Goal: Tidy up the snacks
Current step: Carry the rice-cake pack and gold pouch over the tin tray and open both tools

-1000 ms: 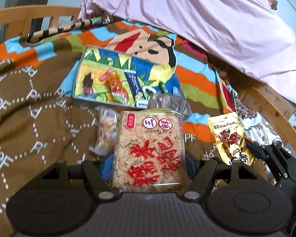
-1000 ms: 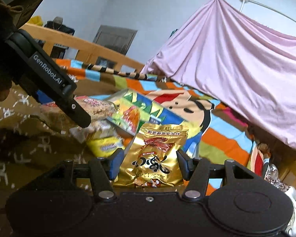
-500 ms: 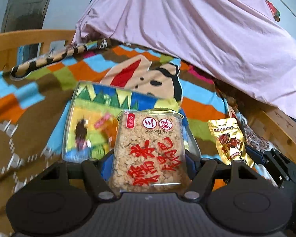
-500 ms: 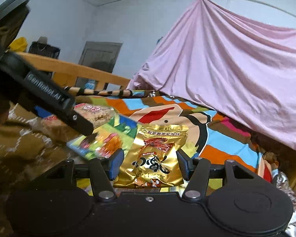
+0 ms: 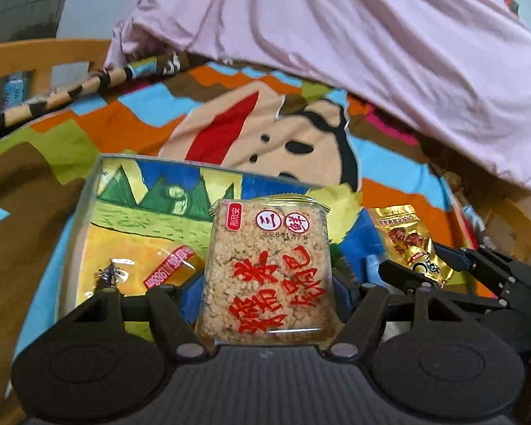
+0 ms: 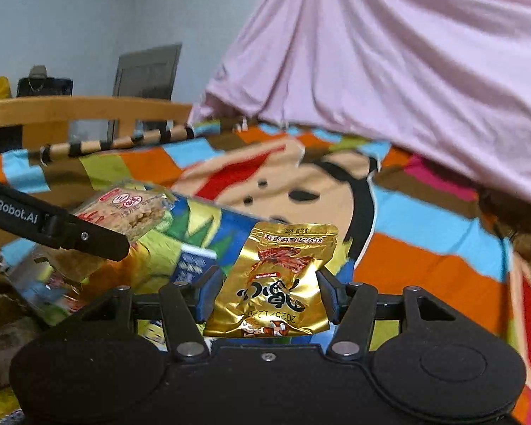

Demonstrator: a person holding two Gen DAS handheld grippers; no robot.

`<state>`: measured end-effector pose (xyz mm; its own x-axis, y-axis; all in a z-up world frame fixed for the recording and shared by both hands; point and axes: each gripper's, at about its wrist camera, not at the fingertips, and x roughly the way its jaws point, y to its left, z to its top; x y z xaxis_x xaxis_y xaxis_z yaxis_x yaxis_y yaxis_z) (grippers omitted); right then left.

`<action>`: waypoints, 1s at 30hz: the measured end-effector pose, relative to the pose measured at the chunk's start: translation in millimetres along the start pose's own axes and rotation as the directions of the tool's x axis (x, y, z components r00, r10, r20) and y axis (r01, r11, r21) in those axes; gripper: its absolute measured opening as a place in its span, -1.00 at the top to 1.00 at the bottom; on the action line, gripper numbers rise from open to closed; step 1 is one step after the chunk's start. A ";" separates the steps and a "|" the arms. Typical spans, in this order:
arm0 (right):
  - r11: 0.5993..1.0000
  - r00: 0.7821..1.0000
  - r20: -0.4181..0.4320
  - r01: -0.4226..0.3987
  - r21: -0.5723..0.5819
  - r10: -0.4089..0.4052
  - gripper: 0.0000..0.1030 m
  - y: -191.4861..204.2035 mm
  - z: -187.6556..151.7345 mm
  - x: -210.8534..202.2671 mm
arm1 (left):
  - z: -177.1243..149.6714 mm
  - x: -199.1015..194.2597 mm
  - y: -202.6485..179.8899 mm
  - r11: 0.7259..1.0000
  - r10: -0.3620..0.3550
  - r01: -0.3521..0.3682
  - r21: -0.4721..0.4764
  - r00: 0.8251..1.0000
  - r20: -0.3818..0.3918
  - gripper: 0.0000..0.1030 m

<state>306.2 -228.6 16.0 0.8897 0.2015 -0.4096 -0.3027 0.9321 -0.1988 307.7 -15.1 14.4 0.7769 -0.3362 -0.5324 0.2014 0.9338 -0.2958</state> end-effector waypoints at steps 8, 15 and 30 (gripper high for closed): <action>0.999 0.995 -0.094 -0.044 -0.026 0.042 -0.15 1.9 -17.4 33.4 | -9.2 29.1 -1.6 0.996 0.052 -0.049 0.074 0.998 -0.037 -0.43; 0.998 0.991 -0.122 -0.062 0.016 0.064 -0.15 0.6 -22.3 42.1 | -8.8 36.6 -10.5 0.992 0.059 -0.053 0.119 0.997 -0.044 -0.43; 0.998 0.984 -0.163 -0.066 0.012 0.067 -0.28 1.4 -27.8 44.8 | -13.5 44.7 -16.3 0.992 0.033 -0.021 0.124 0.995 -0.096 -0.53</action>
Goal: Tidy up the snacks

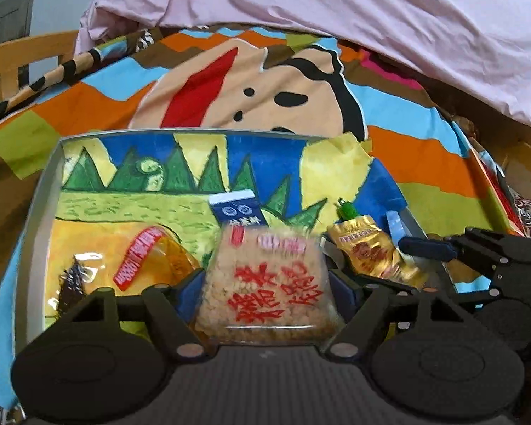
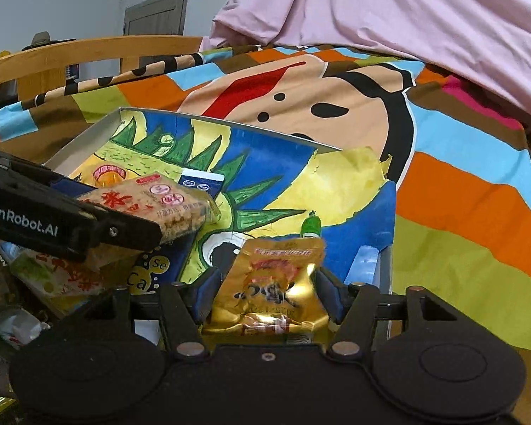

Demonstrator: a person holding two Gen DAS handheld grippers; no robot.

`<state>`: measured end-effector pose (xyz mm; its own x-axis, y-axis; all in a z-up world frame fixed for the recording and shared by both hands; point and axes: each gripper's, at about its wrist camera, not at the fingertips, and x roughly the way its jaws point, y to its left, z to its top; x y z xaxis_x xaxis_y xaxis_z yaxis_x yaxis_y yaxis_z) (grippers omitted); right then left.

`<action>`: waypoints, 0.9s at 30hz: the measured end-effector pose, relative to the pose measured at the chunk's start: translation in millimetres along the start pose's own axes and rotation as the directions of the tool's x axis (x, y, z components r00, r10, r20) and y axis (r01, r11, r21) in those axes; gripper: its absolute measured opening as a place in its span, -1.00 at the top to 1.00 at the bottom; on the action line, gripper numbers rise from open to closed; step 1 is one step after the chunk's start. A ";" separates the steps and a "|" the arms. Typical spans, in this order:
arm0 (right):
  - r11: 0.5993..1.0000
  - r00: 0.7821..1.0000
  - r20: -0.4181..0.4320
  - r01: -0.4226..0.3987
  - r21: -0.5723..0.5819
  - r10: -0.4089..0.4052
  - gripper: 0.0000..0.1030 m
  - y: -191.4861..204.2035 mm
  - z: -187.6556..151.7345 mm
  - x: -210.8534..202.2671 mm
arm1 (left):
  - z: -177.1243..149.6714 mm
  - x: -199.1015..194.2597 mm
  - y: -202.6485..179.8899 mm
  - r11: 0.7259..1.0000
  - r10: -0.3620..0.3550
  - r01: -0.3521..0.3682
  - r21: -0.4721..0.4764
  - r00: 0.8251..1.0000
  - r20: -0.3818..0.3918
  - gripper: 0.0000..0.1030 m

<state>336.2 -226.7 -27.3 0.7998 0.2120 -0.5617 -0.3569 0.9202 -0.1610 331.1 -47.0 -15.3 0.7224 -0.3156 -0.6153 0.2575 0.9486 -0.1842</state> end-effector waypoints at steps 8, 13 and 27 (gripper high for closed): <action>0.999 0.997 0.051 0.052 0.014 -0.052 -0.56 -7.2 4.4 -21.7 | 1.9 -16.2 4.2 0.997 -0.018 0.020 -0.076 0.999 0.034 -0.74; 0.995 0.988 0.123 0.082 0.054 -0.088 -0.74 -12.1 10.7 -49.8 | 3.5 -43.9 5.9 0.995 0.007 0.004 -0.102 0.994 0.110 -0.88; 0.995 0.941 0.325 0.070 0.077 -0.091 -0.99 16.4 11.5 -154.7 | -24.9 -147.6 -11.0 0.991 0.101 -0.069 -0.118 0.950 0.294 -0.99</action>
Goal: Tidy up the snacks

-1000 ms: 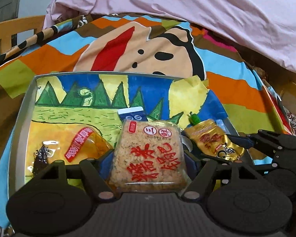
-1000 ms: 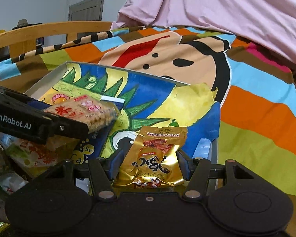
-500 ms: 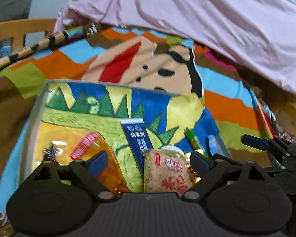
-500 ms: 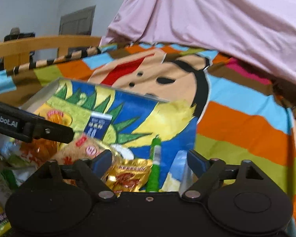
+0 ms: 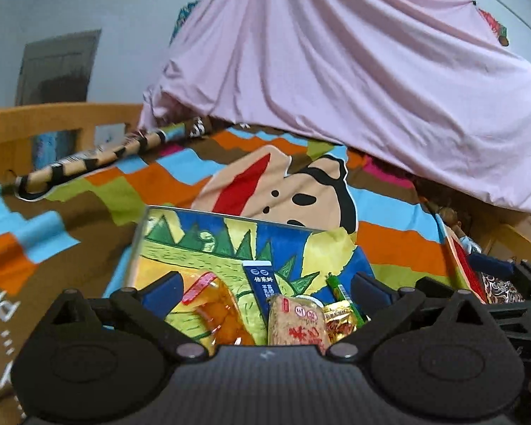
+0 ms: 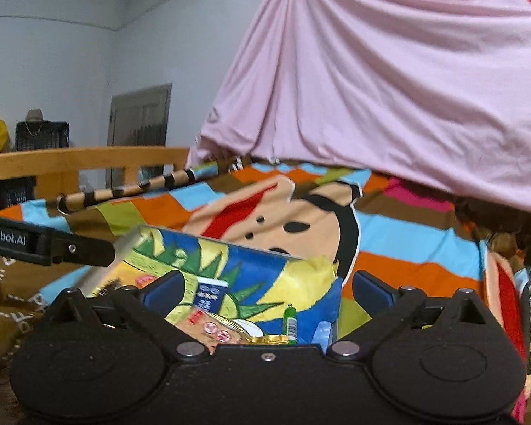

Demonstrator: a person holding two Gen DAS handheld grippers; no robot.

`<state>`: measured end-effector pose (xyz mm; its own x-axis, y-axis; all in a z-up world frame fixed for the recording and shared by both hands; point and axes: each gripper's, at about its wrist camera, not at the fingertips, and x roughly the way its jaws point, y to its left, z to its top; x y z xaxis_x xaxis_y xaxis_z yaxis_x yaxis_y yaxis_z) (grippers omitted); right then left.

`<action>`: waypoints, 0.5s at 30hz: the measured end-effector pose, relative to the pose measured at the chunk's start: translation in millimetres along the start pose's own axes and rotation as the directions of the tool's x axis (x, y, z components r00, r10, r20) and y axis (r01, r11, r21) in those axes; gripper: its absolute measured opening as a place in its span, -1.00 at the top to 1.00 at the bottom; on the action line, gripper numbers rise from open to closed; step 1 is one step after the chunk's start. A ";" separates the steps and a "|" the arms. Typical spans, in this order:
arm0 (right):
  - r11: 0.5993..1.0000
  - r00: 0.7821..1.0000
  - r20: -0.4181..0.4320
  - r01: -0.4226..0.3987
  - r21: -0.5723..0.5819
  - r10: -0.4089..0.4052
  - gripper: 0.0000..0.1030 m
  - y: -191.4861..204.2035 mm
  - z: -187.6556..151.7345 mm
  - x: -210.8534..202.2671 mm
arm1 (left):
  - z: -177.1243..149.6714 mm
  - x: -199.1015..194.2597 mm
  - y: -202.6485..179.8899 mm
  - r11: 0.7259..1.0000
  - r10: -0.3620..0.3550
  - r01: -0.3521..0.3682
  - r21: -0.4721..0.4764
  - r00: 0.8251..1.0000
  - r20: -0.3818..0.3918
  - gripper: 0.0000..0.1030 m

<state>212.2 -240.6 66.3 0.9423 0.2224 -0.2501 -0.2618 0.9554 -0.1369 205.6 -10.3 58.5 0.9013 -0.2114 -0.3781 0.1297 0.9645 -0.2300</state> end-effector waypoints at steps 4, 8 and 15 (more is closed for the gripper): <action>1.000 1.000 0.026 0.008 -0.003 -0.008 -0.99 7.3 0.2 -31.0 | -11.1 -30.9 -1.0 1.000 0.014 -0.014 0.005 1.000 0.021 -0.99; 1.000 0.999 0.029 0.020 0.007 -0.020 -0.99 11.3 -3.5 -57.8 | -23.5 -58.2 -0.2 1.000 0.021 -0.021 0.012 1.000 0.022 -0.99; 0.998 0.998 0.019 0.056 0.037 -0.057 -0.99 20.3 -16.9 -102.6 | -43.6 -95.1 7.6 0.999 0.028 -0.028 0.021 1.000 0.001 -0.99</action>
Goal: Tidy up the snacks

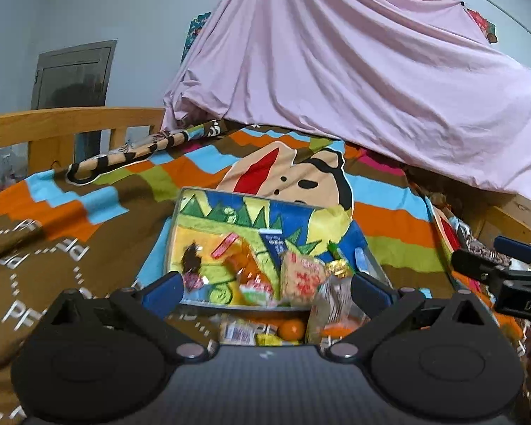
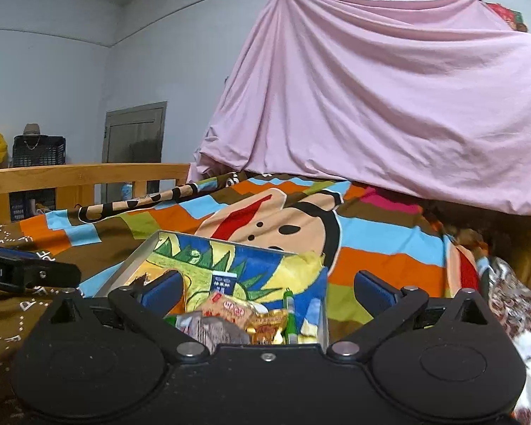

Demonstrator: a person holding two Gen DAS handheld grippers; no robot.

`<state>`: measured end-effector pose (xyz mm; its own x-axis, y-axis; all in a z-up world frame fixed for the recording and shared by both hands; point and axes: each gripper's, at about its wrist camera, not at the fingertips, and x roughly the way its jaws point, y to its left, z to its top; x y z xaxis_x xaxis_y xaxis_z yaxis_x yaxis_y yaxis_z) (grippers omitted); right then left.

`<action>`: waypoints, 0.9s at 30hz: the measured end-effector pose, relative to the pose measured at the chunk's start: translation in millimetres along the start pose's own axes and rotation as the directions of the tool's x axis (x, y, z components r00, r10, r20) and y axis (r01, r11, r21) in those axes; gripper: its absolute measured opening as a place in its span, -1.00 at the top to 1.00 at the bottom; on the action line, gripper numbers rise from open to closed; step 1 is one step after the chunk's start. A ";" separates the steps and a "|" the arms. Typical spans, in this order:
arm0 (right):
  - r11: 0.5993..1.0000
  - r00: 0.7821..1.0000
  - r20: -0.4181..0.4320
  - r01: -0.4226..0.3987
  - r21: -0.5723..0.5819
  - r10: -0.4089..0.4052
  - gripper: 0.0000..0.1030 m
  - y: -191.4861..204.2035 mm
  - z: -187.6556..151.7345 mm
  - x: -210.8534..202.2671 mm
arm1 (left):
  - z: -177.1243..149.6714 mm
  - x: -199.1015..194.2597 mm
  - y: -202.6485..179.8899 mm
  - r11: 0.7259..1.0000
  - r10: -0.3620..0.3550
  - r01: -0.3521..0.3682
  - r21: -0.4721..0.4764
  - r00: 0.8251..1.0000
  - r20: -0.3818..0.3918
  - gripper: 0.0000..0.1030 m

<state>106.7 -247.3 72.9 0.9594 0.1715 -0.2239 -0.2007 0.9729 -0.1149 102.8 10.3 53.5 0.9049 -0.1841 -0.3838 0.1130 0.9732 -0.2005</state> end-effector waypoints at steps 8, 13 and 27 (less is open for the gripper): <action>0.999 0.998 -0.050 0.034 0.009 -0.034 -0.99 10.5 -19.1 -40.6 | -22.1 -30.6 12.2 1.000 0.009 -0.008 0.005 0.999 -0.034 -0.99; 0.999 0.995 -0.096 0.038 0.013 -0.037 -0.99 17.6 -31.7 -58.1 | -36.4 -44.4 17.3 1.000 0.009 -0.008 0.004 0.998 -0.062 -0.99; 1.000 0.962 -0.271 0.013 0.002 -0.012 -0.99 41.3 -68.3 -64.3 | -82.3 -60.0 25.7 0.998 0.059 -0.055 0.030 0.981 -0.185 -0.99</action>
<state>23.1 -228.8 16.5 0.8719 0.1116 -0.4768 -0.1881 0.9753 -0.1158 17.6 35.0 -2.8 0.8185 -0.1483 -0.5551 0.0755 0.9855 -0.1520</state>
